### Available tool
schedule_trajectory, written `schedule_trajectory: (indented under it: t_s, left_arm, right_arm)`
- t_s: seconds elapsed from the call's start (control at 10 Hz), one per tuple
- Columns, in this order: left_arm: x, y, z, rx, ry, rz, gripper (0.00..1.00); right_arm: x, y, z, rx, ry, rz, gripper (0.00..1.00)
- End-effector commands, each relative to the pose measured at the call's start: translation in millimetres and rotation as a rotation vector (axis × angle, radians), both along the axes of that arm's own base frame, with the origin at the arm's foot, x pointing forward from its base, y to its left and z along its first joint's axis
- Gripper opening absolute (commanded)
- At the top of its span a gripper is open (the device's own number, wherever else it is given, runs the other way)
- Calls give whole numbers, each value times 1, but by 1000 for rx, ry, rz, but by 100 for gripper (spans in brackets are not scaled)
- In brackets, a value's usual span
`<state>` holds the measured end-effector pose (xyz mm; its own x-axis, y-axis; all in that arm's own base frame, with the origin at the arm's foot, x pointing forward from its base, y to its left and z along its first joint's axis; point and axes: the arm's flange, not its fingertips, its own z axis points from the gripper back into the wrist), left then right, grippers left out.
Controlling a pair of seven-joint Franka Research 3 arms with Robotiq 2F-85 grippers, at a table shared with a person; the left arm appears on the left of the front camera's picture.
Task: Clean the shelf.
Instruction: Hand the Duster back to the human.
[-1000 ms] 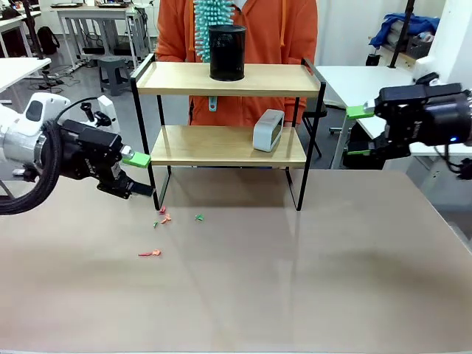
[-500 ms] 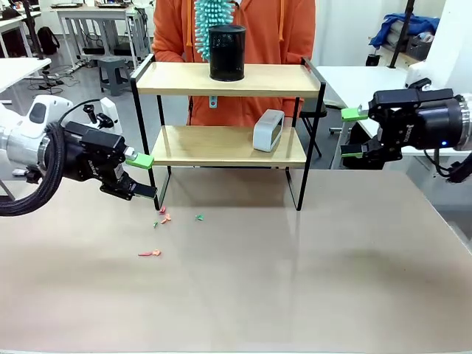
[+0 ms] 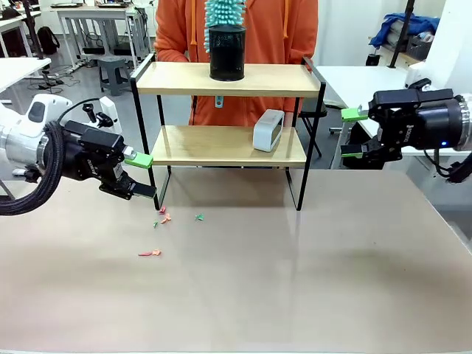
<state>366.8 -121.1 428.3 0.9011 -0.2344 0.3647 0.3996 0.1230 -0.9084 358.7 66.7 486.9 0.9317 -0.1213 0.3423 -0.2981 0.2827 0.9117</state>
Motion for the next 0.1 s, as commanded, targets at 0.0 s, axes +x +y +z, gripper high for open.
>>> schedule_trajectory:
  t_s: [0.0]
  left_arm:
    - [-1, 2, 2, 4, -3, -12, 100]
  right_arm:
    - [2, 2, 0, 22, -30, 1, 100]
